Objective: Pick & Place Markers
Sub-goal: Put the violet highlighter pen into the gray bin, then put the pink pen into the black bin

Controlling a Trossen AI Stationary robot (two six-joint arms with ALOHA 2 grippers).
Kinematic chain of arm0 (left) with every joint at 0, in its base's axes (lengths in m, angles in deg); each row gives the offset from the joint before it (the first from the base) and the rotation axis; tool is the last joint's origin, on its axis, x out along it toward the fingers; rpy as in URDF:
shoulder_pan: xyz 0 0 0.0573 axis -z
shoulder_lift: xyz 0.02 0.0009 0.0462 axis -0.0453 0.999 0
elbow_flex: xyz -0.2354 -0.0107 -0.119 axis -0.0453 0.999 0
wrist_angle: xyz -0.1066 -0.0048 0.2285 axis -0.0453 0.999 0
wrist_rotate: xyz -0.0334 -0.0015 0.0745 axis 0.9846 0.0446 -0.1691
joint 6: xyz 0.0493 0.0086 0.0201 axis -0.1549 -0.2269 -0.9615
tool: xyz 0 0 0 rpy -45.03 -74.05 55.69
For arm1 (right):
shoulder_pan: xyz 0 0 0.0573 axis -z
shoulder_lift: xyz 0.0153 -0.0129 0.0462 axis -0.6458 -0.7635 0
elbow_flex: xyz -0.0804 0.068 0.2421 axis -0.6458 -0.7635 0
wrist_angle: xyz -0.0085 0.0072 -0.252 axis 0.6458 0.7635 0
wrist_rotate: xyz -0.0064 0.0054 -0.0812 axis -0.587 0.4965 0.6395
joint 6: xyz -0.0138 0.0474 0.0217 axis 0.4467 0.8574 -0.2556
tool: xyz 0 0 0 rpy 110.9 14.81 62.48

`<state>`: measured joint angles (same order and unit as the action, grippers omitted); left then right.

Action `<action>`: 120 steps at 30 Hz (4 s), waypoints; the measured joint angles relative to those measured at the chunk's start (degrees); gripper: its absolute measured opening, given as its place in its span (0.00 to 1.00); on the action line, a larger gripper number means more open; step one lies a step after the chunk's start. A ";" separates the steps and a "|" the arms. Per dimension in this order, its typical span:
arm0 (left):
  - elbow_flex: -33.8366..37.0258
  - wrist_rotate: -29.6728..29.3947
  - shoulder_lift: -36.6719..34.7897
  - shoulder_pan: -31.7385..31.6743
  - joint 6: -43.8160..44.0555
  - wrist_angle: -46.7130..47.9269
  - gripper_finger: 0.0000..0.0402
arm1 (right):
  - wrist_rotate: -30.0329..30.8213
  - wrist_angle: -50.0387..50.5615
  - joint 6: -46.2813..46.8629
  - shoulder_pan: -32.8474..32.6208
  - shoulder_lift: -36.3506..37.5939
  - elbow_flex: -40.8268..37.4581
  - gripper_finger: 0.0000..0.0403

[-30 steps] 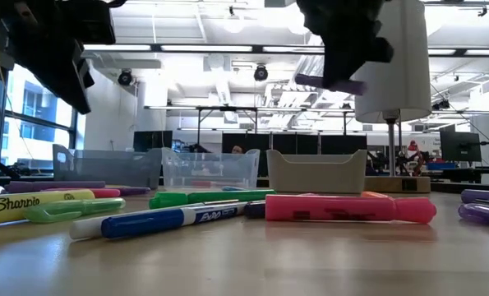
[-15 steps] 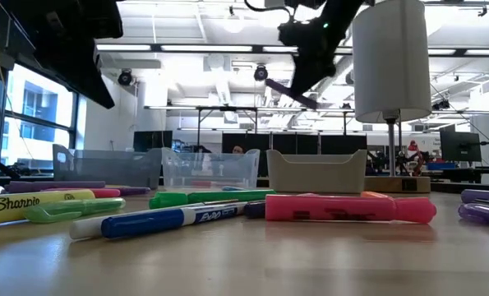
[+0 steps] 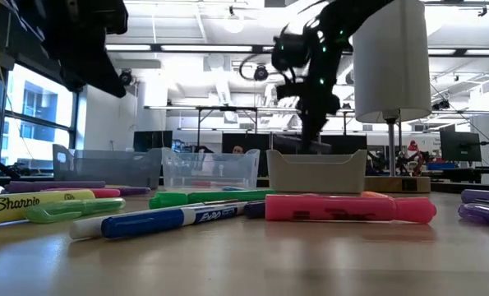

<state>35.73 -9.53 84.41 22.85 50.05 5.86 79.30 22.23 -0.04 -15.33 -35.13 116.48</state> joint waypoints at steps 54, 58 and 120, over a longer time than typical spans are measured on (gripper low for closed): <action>-5.81 7.03 19.47 -4.15 12.31 14.18 0.36 | 1.19 -22.61 71.63 -42.50 11.34 -20.16 0.00; -6.34 13.59 24.18 -7.60 12.78 15.61 0.36 | 1.43 -20.80 69.82 -42.63 12.11 -19.91 0.00; -32.67 19.30 25.16 -45.10 -41.06 38.21 0.08 | 4.27 -34.15 67.37 -32.23 36.47 -38.91 0.00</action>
<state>3.06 9.78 109.58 -22.25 8.99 44.07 83.57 -11.92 67.33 -47.57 1.34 77.57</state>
